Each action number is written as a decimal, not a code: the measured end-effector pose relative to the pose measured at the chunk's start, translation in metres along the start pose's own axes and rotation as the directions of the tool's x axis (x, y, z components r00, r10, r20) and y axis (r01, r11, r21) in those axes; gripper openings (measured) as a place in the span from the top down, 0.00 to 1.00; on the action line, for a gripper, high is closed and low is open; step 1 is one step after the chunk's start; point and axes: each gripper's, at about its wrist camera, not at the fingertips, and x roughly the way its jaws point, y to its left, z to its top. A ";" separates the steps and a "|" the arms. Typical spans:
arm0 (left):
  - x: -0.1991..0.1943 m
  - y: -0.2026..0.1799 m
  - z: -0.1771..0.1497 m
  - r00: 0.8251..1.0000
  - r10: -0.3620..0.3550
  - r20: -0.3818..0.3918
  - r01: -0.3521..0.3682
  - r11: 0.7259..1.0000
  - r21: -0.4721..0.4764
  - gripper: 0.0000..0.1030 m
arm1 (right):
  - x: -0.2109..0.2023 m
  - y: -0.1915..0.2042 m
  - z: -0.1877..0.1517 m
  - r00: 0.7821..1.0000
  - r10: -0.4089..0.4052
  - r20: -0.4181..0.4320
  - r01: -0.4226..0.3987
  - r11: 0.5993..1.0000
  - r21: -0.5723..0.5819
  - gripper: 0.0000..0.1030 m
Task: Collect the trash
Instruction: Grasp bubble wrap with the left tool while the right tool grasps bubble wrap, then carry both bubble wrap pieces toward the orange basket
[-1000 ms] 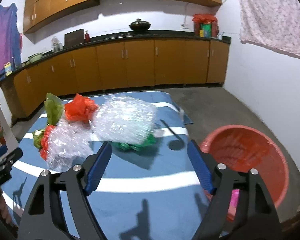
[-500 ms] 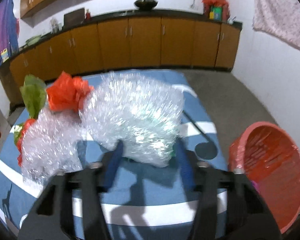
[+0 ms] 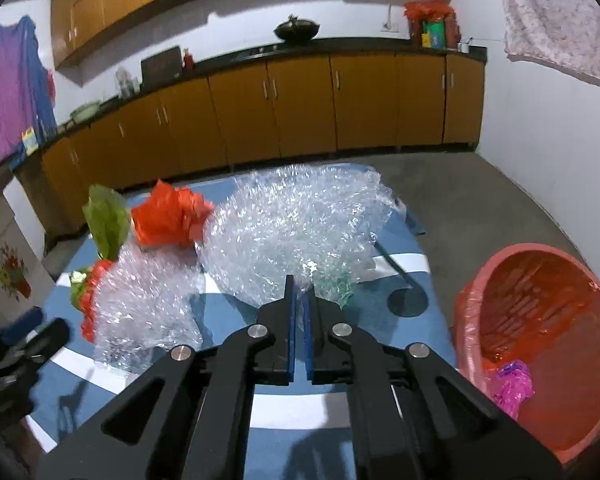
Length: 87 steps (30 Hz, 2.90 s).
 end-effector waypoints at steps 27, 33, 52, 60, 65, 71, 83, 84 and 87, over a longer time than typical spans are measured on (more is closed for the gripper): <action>0.064 -0.036 0.001 0.978 -0.092 -0.186 0.084 0.995 -0.048 0.87 | -0.039 -0.022 -0.011 0.999 -0.020 0.047 0.019 1.000 0.025 0.97; 0.036 -0.039 0.008 0.983 -0.133 -0.123 0.132 0.991 -0.019 0.89 | -0.051 -0.021 -0.008 0.997 -0.013 0.074 0.012 1.000 0.018 0.97; -0.037 -0.074 0.020 0.971 -0.238 -0.008 0.238 0.967 0.089 0.89 | -0.102 -0.041 0.005 0.982 -0.051 0.182 0.046 0.999 0.028 0.97; -0.042 -0.115 0.023 0.948 -0.319 -0.012 0.317 0.936 0.153 0.89 | -0.123 -0.078 0.010 0.966 -0.137 0.219 0.125 0.990 0.066 0.97; -0.039 -0.150 0.020 0.929 -0.368 -0.033 0.367 0.908 0.201 0.89 | -0.129 -0.103 0.012 0.956 -0.192 0.223 0.174 0.980 0.097 0.97; -0.033 -0.187 0.015 0.909 -0.411 -0.061 0.414 0.880 0.235 0.89 | -0.132 -0.125 0.011 0.948 -0.231 0.220 0.206 0.970 0.131 0.97; -0.018 -0.237 0.008 0.874 -0.474 -0.105 0.482 0.825 0.295 0.89 | -0.134 -0.152 0.006 0.940 -0.265 0.215 0.228 0.957 0.182 0.97; -0.015 -0.240 0.008 0.871 -0.479 -0.110 0.488 0.820 0.297 0.89 | -0.134 -0.155 0.006 0.940 -0.267 0.214 0.229 0.956 0.186 0.97; -0.007 -0.252 0.003 0.860 -0.493 -0.134 0.509 0.804 0.308 0.89 | -0.134 -0.163 0.008 0.938 -0.271 0.215 0.231 0.953 0.194 0.97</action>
